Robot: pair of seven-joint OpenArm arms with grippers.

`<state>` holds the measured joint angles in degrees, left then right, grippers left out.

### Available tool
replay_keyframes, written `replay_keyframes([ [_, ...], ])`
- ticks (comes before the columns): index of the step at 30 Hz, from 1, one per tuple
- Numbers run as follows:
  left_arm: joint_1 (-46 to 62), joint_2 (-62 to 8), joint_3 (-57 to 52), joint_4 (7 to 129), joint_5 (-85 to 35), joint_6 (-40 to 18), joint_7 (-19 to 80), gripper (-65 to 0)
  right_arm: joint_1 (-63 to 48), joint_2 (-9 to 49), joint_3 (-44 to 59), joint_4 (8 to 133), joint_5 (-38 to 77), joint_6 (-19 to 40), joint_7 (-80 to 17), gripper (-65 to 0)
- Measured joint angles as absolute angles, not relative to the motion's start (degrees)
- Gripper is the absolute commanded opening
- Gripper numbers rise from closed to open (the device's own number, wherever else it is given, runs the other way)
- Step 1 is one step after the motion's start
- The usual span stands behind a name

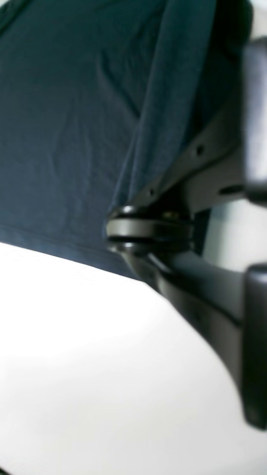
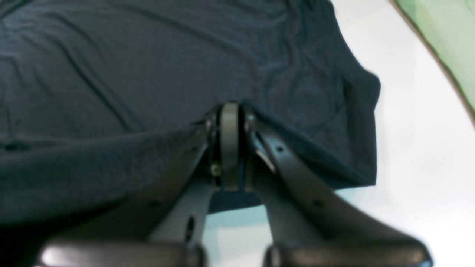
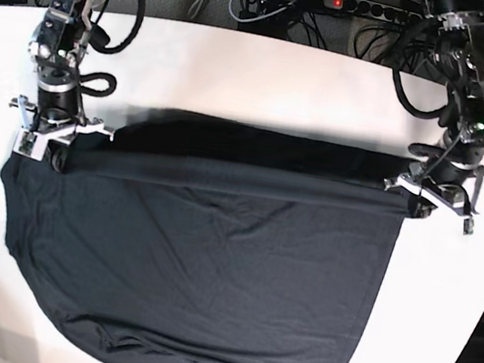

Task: Fold the T-shirt properly
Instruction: 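Lift the held edge with both grippers and fold a strip over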

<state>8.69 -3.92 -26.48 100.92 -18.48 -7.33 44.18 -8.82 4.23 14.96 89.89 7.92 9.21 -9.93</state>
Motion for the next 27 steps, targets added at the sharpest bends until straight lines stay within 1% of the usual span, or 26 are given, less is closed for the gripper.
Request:
replay_keyframes([
  [5,6.31,-3.95,-26.46,97.62,-18.35,-7.29,44.16,-65.0,-8.25,5.67,12.71,89.89,7.9,9.21,-9.96,-65.0],
  [12,5.67,-3.95,-26.48,96.62,-18.28,-7.11,44.14,-65.0,-8.32,5.48,12.51,89.89,7.94,9.23,-9.93,-65.0],
  [13,5.69,-3.95,-26.48,96.62,-18.28,-7.11,44.16,-65.0,-8.47,5.37,12.73,89.89,7.92,9.21,-9.96,-64.2],
  [15,5.69,-3.9,-26.48,96.62,-18.33,-7.14,44.14,-64.0,-8.82,5.39,12.84,89.89,7.94,9.21,-9.89,-60.2],
  [17,5.72,-3.92,-26.52,96.62,-18.28,-7.11,44.14,-58.7,-9.45,5.37,12.84,89.89,7.92,9.21,-9.93,-54.8],
  [21,6.24,-3.92,-26.63,96.62,-18.31,-7.09,43.97,-42.2,-10.76,5.37,12.84,89.89,7.9,9.21,-9.89,-43.5],
  [23,6.9,-3.92,-26.63,96.84,-18.57,-7.11,43.92,-35.6,-11.49,5.37,12.84,89.89,7.94,9.21,-9.85,-39.0],
  [24,7.44,-3.95,-26.63,97.08,-18.59,-7.11,43.88,-33.6,-11.77,5.19,12.86,89.89,7.94,9.21,-9.85,-37.2],
  [27,8.32,-3.92,-26.63,97.08,-18.5,-7.14,43.92,-33.7,-12.12,4.16,12.97,89.91,7.97,9.23,-9.67,-34.7],
])
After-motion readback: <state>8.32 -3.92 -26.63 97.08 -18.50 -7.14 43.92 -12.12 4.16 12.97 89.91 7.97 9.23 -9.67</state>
